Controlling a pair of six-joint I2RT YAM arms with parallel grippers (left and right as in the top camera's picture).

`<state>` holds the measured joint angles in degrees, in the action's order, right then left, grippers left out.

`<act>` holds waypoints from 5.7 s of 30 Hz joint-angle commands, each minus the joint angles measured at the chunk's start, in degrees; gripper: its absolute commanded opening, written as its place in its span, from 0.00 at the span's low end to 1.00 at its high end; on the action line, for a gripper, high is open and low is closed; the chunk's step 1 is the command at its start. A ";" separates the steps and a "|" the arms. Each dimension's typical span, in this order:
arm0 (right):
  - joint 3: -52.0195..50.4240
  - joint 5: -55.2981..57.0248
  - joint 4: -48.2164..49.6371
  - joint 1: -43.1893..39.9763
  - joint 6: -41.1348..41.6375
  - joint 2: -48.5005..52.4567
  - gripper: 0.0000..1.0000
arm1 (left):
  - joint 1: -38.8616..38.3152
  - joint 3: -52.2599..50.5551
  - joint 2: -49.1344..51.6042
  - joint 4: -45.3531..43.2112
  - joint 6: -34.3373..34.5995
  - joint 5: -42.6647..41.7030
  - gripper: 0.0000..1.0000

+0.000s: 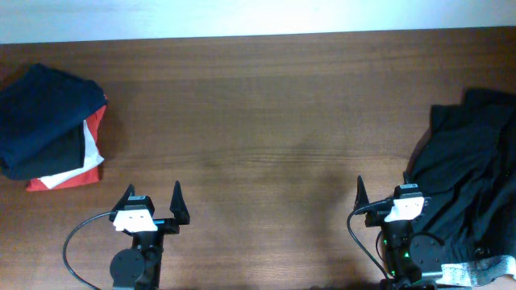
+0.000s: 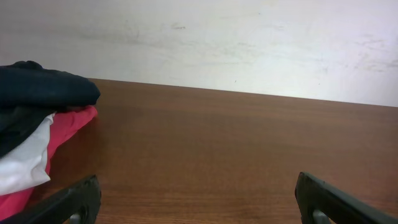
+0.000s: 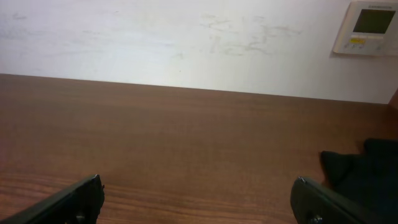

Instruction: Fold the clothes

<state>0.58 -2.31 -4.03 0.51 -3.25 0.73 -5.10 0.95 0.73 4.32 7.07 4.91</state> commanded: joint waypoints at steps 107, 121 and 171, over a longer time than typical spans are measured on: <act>39.71 -3.91 -43.28 -14.51 28.55 68.00 0.99 | 4.61 49.05 92.15 16.50 -0.31 -17.09 0.01; 39.71 -7.63 -28.33 -14.40 29.94 79.21 0.95 | -3.76 59.89 100.26 52.09 2.19 -28.50 0.99; 60.50 -17.81 -33.79 9.40 3.67 93.79 0.69 | 7.89 56.83 90.27 61.90 21.38 9.44 0.01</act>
<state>60.84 -19.22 -39.27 7.60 1.28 91.22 2.61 57.91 92.25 66.50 27.24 12.95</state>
